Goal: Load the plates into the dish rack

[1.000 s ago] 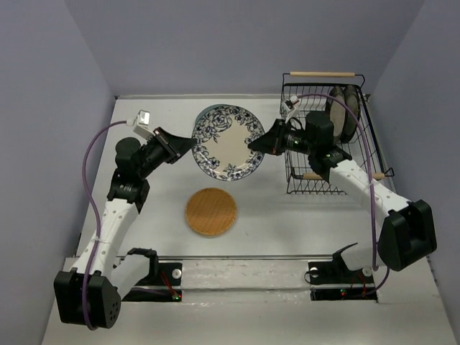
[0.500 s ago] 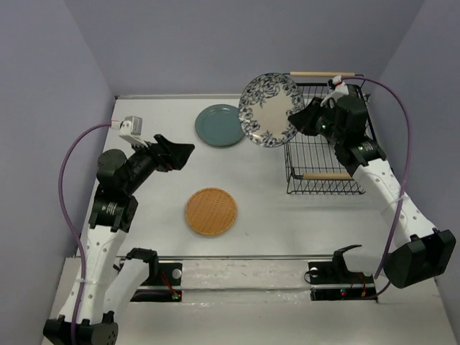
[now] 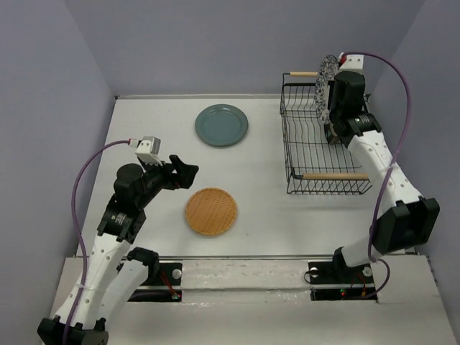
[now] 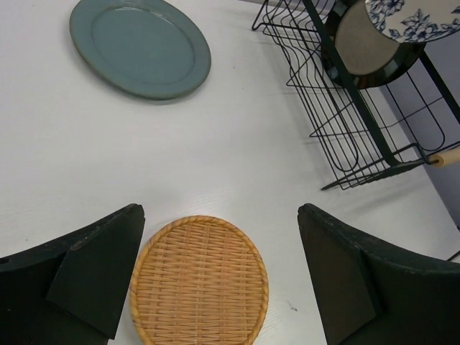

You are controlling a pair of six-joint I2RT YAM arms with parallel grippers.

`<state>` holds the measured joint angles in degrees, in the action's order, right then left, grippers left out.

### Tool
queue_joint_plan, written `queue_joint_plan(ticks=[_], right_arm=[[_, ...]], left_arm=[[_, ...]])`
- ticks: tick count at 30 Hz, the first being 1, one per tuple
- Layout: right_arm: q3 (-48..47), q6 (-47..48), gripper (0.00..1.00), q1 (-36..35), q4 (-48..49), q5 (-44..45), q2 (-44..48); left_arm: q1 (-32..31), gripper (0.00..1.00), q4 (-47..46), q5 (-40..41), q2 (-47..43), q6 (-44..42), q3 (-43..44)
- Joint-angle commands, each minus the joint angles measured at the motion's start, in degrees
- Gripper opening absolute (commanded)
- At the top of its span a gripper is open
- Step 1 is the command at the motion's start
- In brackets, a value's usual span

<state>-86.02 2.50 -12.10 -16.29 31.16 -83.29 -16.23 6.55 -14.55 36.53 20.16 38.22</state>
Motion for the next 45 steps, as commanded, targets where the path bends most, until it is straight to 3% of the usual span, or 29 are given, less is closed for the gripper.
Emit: queue_joint_plan(ticks=[1, 13, 45], right_arm=[[-6.52, 7.25, 0.07, 1.2, 8.64, 5.84, -3.45], [-9.61, 12.0, 0.07, 2.34, 10.23, 6.55, -14.8], [-1.96, 0.22, 0.07, 4.54, 9.7, 1.36, -19.55]], left_arm=[[-1.96, 0.99, -1.98, 1.45, -0.85, -2.32, 0.37], [-5.04, 0.99, -0.48, 4.61, -1.2, -3.2, 0.81], [-5.57, 0.99, 0.05, 5.49, 0.47, -3.2, 0.98]])
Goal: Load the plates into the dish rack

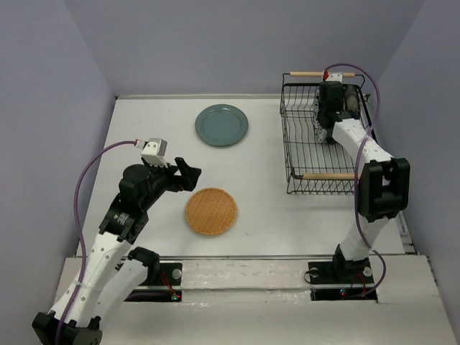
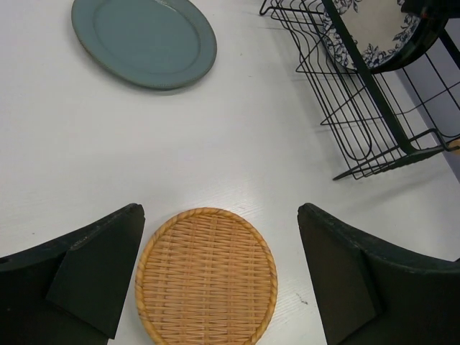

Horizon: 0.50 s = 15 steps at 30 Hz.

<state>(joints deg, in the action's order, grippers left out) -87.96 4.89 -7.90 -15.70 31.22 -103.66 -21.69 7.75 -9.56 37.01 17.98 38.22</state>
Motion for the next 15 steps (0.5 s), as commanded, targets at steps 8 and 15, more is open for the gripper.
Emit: queue_joint_plan(ticks=[8, 15], right_arm=[[1.74, -4.71, 0.08, 0.34, 9.38, 0.16, 0.39], [0.6, -8.66, 0.63, 0.87, 7.18, -1.43, 0.38]], left_arm=[[-0.19, 0.99, -1.24, 0.69, 0.43, -0.93, 0.98], [-0.1, 0.99, -1.07, 0.77, 2.27, -0.75, 1.07]])
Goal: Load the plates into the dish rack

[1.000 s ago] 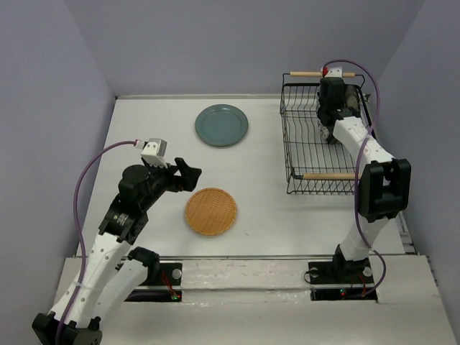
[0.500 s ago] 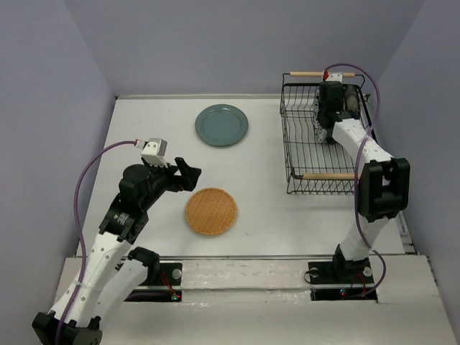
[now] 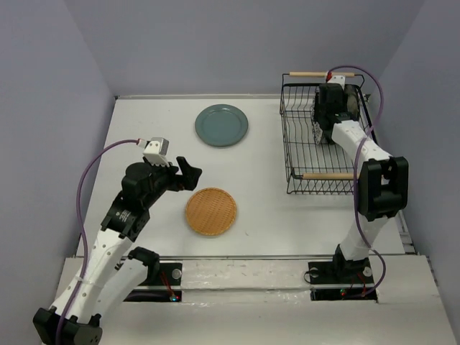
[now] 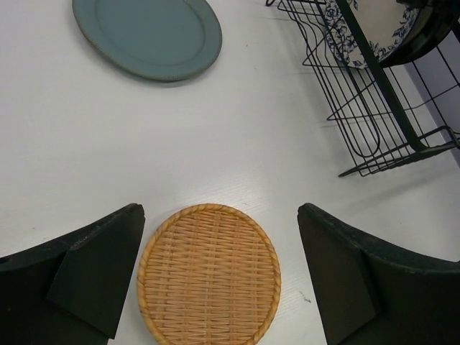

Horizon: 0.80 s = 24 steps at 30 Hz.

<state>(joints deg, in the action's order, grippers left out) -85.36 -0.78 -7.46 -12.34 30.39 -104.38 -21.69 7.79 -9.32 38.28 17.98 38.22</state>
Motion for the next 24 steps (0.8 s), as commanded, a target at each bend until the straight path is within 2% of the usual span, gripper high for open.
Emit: queue_joint_plan(ticks=[1, 3, 6, 8, 17, 22, 24], right_arm=[[-2.78, -3.18, 0.66, 0.43, 3.38, -0.77, 1.28], [-3.49, -3.62, 0.73, 0.43, 2.33, -1.3, 1.98], [-4.11, -4.15, 0.79, 0.43, 1.18, -3.31, 4.35], [-4.2, -4.58, 0.79, 0.43, 0.39, -4.98, 5.76], [-2.53, -7.39, 0.79, 0.43, -1.72, -12.01, 14.01], [0.1, -13.1, 0.78, 0.43, -2.51, -22.97, 18.85], [3.43, -16.09, 0.77, -0.7, -1.38, -25.9, 22.36]], left_arm=[[-0.1, 0.99, -1.11, 0.62, 1.44, -0.66, 1.16], [-0.02, 0.99, -0.85, 1.49, 2.67, -0.31, 1.33], [0.25, 0.99, 0.11, 3.26, 4.78, 0.65, 1.77], [1.03, 0.99, 0.64, 5.54, 6.54, 1.88, 2.39], [4.55, 0.99, -0.85, -1.22, 14.09, 5.22, 4.06], [4.91, 0.99, -7.17, -3.51, 20.68, 13.12, 5.46], [5.26, 0.96, -11.62, -3.42, 24.72, 17.07, 6.17]])
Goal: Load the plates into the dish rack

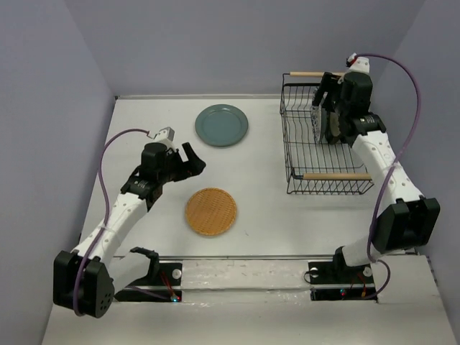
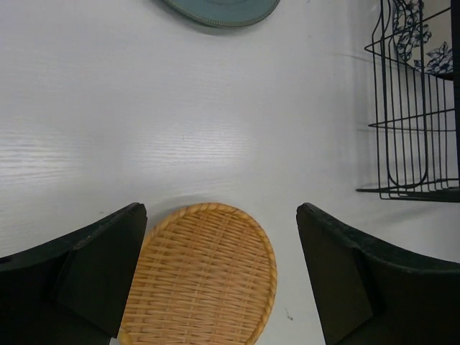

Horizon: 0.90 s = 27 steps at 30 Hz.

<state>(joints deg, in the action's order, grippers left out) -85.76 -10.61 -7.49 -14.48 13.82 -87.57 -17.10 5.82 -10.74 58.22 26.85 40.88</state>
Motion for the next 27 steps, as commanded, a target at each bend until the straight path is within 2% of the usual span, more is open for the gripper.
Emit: queue_joint_plan(ticks=[1, 2, 7, 14, 18, 27], right_arm=[[5.49, -7.74, 0.77, -1.99, 1.9, -11.78, 7.05], [8.99, -8.45, 0.75, -3.49, 4.09, -13.37, 10.02], [18.42, -12.15, 0.75, -6.66, 8.94, -19.61, 19.77], [29.32, -15.67, 0.75, -12.45, 12.37, -24.28, 30.6], [33.02, -16.81, 0.75, -13.78, 13.51, -25.86, 33.16], [36.53, -18.3, 0.74, -13.78, 17.2, -29.2, 34.48]], left_arm=[[0.58, 0.95, -11.26, -1.31, 6.28, 12.22, 4.02], [0.58, 0.93, -14.23, -0.25, 9.52, 15.74, 4.9], [1.28, 0.91, -16.98, 4.06, 23.32, 19.37, 12.7], [3.57, 0.79, -21.82, 2.39, 46.34, 24.83, 24.93], [4.79, 0.76, -20.68, 7.05, 53.31, 26.05, 30.39], [6.12, 0.62, -27.88, 6.61, 63.07, 31.41, 34.87]])
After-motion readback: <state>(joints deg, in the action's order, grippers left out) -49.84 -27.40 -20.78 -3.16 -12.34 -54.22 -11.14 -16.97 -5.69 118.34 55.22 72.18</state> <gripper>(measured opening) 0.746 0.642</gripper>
